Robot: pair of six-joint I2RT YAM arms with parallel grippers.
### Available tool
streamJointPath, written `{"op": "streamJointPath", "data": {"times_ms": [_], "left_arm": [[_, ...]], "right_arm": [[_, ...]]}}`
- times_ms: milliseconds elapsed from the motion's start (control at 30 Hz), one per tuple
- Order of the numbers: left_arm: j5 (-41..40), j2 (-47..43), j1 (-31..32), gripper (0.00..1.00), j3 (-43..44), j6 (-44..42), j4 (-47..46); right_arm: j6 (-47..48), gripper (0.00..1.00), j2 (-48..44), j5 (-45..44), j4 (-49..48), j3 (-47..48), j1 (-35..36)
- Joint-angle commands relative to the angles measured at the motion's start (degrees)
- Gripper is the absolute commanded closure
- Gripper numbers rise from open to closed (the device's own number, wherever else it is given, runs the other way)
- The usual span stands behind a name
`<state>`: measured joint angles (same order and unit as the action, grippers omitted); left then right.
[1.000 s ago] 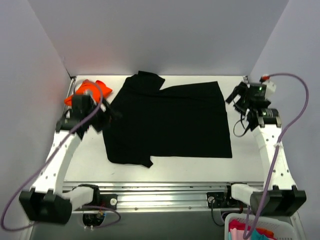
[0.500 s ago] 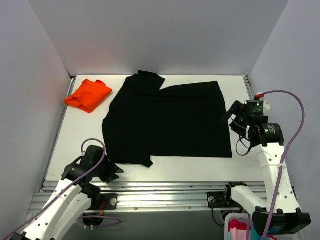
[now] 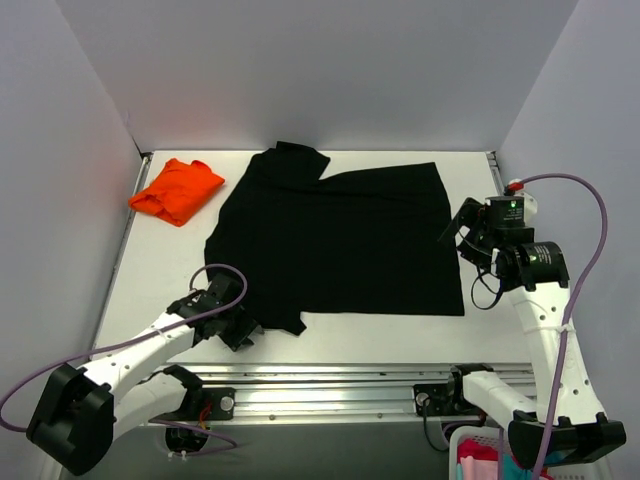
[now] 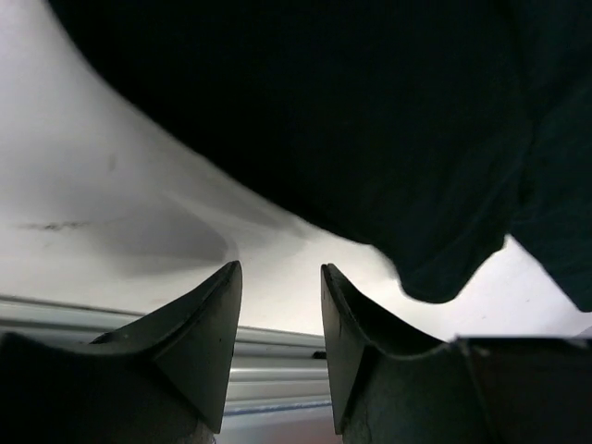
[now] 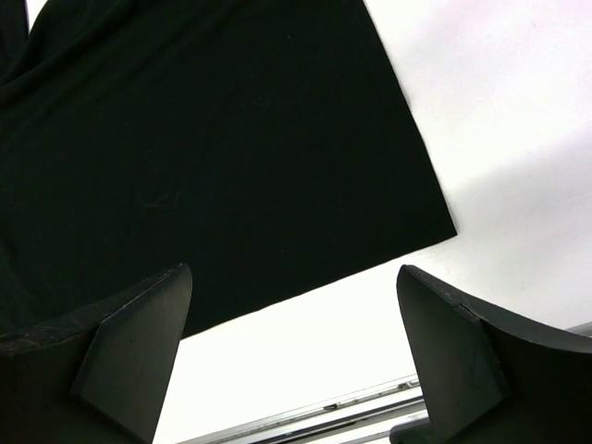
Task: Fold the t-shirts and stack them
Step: Flatten the tshirt out
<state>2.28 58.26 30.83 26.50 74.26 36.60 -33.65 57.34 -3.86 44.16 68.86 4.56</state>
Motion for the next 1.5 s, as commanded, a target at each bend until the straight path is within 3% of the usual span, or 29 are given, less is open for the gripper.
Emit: {"op": "streamJointPath", "data": {"times_ms": [0, 233, 833, 1467], "left_arm": [[-4.1, 0.3, 1.4, 0.51, 2.5, 3.3, -6.9], [-5.9, -2.0, 2.0, 0.5, 2.2, 3.4, -7.7], [-7.0, 3.7, 2.7, 0.52, 2.4, 3.3, -8.5], [-9.2, 14.9, 3.4, 0.54, 8.0, 1.7, -11.2]], "right_arm": [[1.2, 0.11, 0.3, -2.4, 1.5, 2.6, 0.6], [1.7, 0.11, 0.1, -3.4, 1.5, 2.2, 1.2], [1.7, 0.11, 0.6, -4.4, 1.5, 2.4, 1.5], [1.9, 0.11, 1.3, -5.3, 2.5, 3.6, 1.3]]}}
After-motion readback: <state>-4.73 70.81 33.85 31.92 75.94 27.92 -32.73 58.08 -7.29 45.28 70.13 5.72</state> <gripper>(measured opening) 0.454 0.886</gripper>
